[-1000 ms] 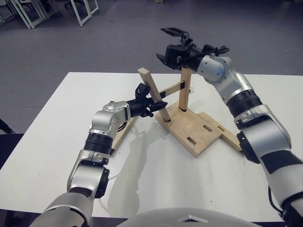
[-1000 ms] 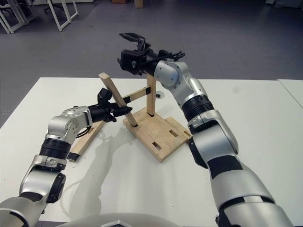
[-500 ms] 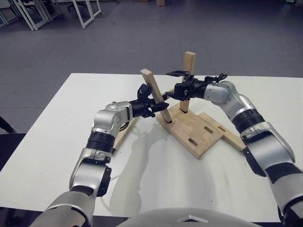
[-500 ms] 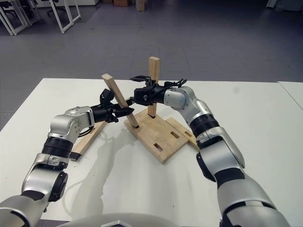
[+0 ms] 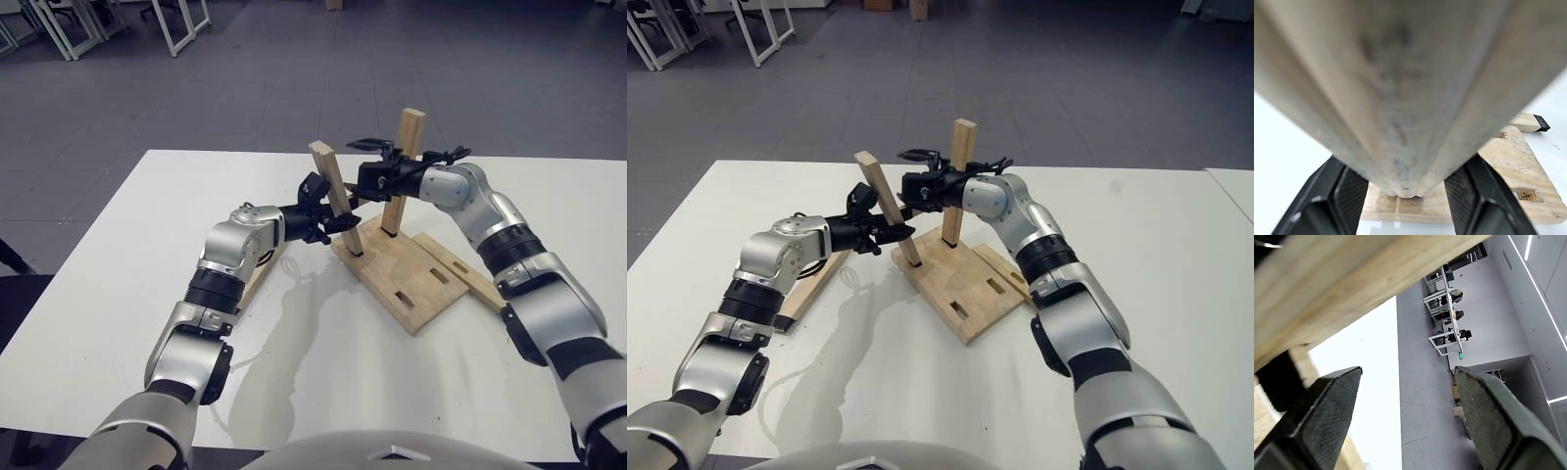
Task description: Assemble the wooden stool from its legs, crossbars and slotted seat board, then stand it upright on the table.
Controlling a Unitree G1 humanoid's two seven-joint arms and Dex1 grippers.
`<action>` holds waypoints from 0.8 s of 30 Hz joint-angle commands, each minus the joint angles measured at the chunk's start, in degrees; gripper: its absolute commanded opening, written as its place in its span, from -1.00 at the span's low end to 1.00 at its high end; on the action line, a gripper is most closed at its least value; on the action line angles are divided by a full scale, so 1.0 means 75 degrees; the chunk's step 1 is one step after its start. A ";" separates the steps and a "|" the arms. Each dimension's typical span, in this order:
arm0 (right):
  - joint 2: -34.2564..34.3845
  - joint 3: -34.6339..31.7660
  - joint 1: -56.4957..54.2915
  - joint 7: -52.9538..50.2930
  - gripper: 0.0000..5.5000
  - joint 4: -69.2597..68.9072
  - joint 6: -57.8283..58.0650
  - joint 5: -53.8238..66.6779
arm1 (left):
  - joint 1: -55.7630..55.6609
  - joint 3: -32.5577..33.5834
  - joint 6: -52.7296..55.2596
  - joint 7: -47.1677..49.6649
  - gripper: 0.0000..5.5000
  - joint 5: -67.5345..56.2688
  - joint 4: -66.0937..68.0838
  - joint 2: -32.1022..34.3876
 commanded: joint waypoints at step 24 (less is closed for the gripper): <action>-0.0818 -0.3024 0.2834 -0.0632 0.27 -0.4845 0.2888 0.2338 | 0.1425 0.0178 0.1090 0.0396 0.46 0.0454 -0.2366 0.0798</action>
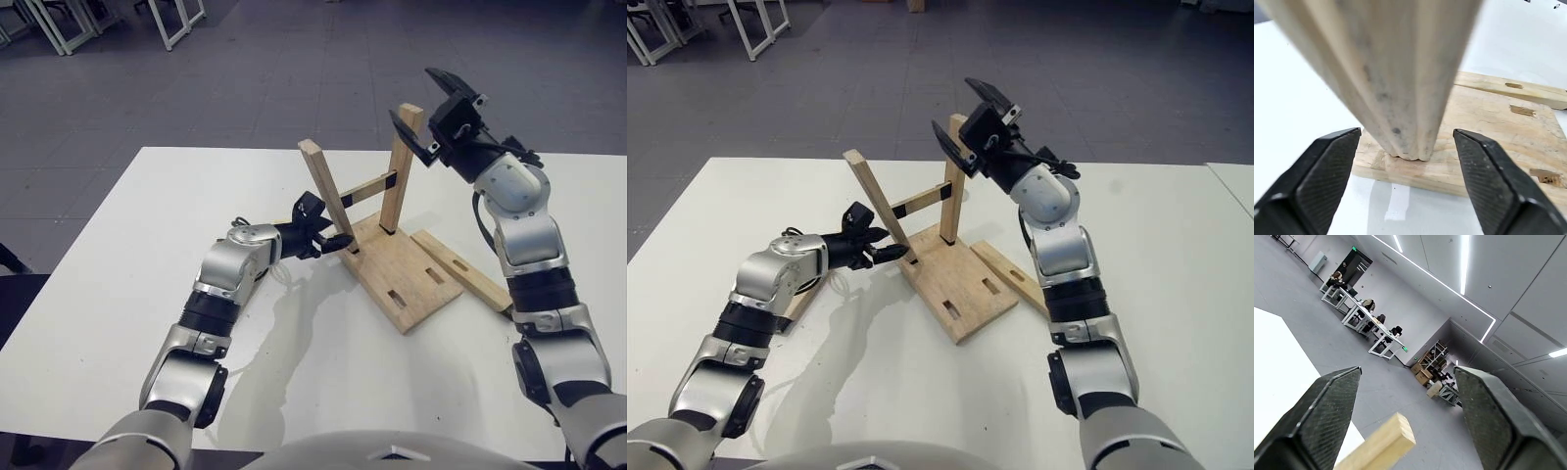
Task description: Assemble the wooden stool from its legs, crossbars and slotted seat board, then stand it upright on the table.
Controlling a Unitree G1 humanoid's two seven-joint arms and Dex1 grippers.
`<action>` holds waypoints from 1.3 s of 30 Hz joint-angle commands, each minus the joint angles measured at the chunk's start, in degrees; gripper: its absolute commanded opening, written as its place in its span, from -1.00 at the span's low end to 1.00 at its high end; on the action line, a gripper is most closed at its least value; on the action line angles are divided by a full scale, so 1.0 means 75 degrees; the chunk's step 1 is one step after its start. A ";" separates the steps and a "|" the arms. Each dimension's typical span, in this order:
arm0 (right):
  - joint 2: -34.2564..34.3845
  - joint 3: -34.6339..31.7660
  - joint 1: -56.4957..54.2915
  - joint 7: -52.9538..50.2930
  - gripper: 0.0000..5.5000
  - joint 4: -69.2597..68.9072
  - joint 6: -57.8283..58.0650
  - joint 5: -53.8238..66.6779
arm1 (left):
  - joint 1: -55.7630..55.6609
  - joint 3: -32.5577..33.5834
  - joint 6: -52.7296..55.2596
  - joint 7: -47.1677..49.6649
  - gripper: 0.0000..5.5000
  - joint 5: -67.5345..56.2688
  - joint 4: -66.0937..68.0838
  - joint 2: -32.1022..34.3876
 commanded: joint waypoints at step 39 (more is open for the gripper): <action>-0.2060 0.1685 0.3067 0.3493 0.27 0.0717 -0.2544 -0.0288 | 0.0549 0.0563 -0.1261 0.2095 0.46 0.1456 0.1102 -0.1144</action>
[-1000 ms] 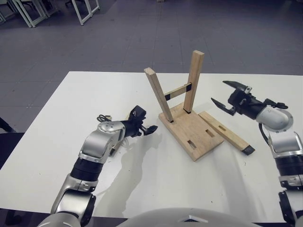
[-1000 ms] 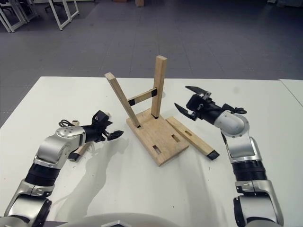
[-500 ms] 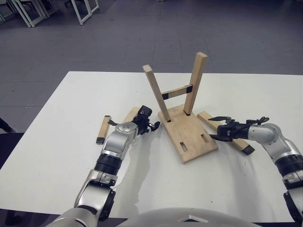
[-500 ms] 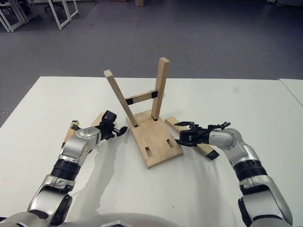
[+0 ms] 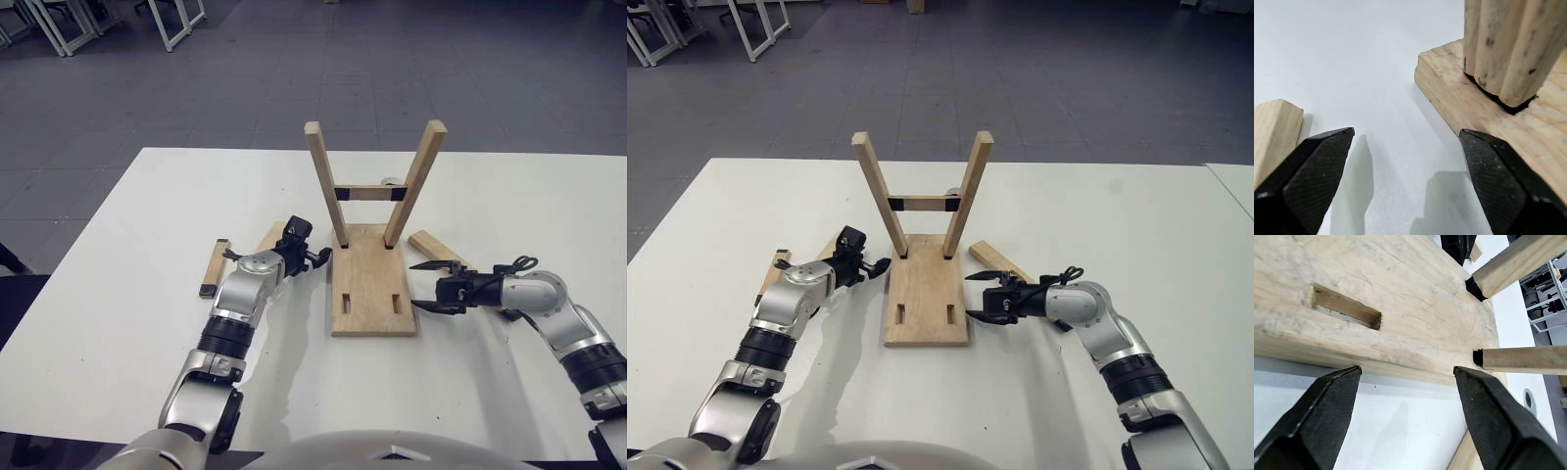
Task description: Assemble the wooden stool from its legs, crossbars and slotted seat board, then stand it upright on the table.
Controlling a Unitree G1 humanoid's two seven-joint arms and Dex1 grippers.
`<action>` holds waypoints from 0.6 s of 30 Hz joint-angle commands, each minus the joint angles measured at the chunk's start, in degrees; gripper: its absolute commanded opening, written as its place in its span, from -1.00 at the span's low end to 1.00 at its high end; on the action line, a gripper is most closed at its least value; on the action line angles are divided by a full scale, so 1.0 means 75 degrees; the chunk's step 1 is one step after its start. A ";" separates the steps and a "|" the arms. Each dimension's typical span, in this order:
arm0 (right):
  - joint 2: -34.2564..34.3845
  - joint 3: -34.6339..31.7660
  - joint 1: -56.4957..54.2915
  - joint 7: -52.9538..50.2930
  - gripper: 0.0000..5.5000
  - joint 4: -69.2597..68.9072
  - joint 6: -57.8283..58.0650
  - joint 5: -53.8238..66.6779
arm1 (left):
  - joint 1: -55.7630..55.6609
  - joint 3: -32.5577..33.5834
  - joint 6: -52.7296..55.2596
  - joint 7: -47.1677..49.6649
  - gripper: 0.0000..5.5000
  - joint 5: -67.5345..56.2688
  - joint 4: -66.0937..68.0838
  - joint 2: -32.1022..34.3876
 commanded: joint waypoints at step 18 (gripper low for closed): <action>0.1255 0.0211 -0.0480 -0.1687 0.27 0.0662 0.2169 -0.1161 | -0.6549 0.3590 -0.0944 0.0993 0.46 -0.2131 0.3498 -0.0111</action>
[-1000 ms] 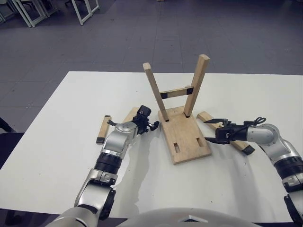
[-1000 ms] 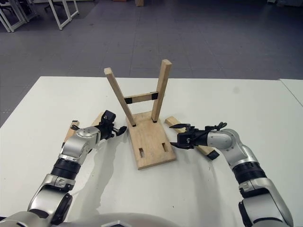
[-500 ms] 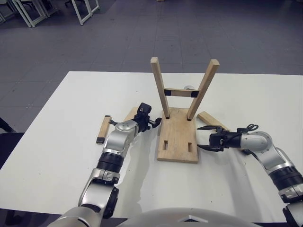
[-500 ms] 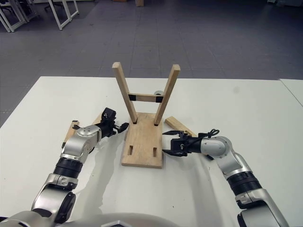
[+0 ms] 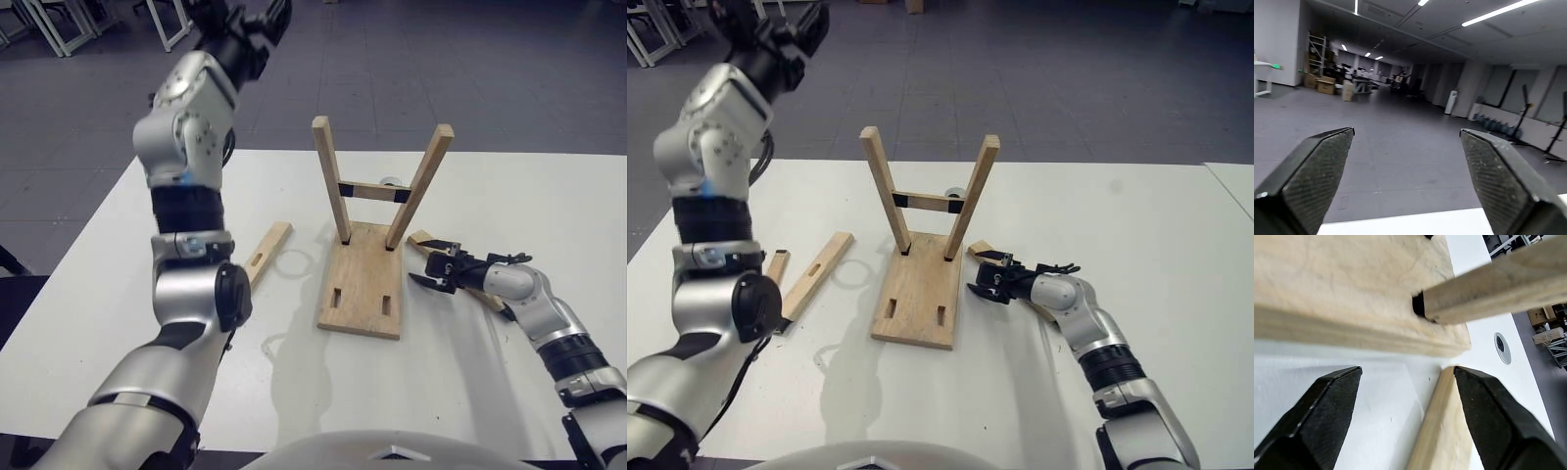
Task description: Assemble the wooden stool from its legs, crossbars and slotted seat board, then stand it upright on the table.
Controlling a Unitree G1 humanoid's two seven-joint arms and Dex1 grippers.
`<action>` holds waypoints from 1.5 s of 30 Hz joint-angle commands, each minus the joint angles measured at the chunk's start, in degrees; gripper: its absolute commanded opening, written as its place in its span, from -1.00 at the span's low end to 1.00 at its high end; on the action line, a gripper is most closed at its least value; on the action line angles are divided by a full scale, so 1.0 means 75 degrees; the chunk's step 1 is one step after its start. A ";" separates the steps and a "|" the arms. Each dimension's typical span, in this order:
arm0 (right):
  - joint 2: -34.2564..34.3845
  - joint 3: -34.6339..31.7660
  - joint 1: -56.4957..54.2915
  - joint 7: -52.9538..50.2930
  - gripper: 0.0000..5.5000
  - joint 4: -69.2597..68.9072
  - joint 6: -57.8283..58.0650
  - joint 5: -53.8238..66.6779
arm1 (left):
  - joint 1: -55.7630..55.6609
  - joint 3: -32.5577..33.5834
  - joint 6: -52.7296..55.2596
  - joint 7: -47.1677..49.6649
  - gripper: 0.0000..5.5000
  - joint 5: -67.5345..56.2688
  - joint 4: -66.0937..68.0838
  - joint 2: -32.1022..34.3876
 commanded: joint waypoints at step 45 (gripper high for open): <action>0.0010 0.0107 0.0604 -0.0361 0.27 -0.0723 0.0876 -0.0138 | 0.1540 0.0164 -0.0464 -0.0463 0.46 -0.0385 -0.2137 0.0597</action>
